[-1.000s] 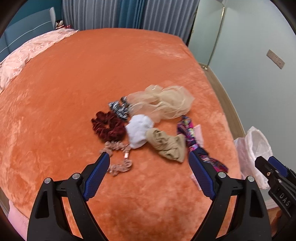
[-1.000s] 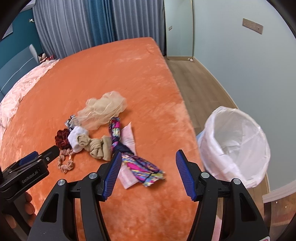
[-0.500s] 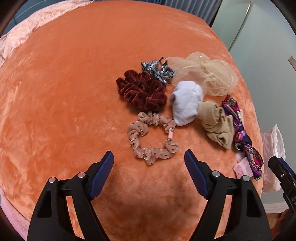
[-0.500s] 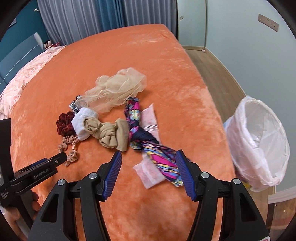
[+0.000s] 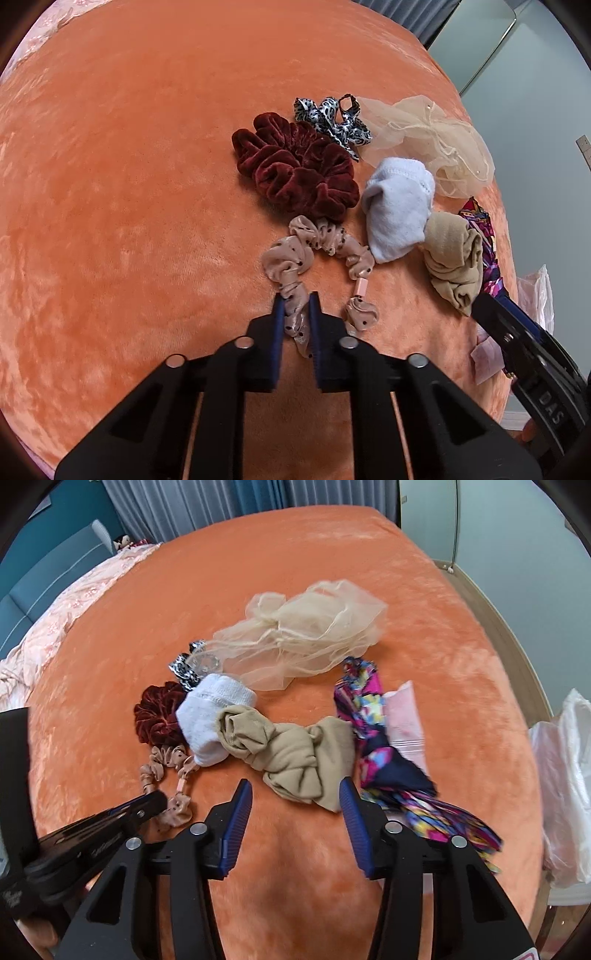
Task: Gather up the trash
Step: 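Grasp the polka-dot scrunchie with the left tool while the right tool grasps the beige stocking, then carry the scrunchie and stocking over the white bin with both tools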
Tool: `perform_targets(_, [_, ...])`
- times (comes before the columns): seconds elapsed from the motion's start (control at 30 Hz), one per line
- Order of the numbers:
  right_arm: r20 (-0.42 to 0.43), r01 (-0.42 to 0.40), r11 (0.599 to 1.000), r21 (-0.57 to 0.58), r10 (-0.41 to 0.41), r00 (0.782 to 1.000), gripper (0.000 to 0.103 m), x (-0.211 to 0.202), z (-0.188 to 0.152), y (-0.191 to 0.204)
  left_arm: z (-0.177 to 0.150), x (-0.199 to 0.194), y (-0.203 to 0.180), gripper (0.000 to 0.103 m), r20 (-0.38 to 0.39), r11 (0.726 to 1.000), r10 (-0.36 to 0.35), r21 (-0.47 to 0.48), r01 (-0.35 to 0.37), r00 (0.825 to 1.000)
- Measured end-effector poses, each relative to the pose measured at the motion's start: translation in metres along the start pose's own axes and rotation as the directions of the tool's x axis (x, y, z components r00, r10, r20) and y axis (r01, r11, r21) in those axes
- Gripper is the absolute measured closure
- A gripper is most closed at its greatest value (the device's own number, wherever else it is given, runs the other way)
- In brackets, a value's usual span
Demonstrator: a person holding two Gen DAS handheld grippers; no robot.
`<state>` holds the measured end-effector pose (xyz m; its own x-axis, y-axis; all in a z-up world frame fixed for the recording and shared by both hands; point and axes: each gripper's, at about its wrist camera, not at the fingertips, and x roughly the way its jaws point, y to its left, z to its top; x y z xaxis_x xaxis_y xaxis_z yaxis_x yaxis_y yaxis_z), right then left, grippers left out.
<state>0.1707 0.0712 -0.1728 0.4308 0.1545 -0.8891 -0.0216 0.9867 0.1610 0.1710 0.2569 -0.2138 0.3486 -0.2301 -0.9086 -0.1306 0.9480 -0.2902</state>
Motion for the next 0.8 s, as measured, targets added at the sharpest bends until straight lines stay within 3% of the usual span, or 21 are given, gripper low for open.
perform_targets(0.13, [-0.034,0.000,1.000,0.008,0.001,0.999,0.075,0.021,0.002,0.004,0.000,0.000,0.002,0.095,0.001,1.000,-0.004,0.009,0.004,1.000])
perform_targets(0.33, [-0.037,-0.001,1.000,0.013,0.001,0.999,0.091,0.025,-0.001,0.005,0.005,-0.007,-0.001,0.095,0.003,1.000,0.000,0.025,0.000,1.000])
perform_targets(0.57, [0.051,-0.067,0.996,0.053,0.065,0.997,0.094,-0.019,0.005,-0.002,0.005,-0.036,-0.029,0.095,0.052,0.997,-0.007,0.080,0.003,0.999])
perform_targets(0.8, [0.203,-0.100,0.993,0.064,0.085,0.976,0.094,-0.090,0.016,-0.018,0.004,-0.077,-0.077,0.095,0.122,0.986,-0.036,0.168,0.015,0.992])
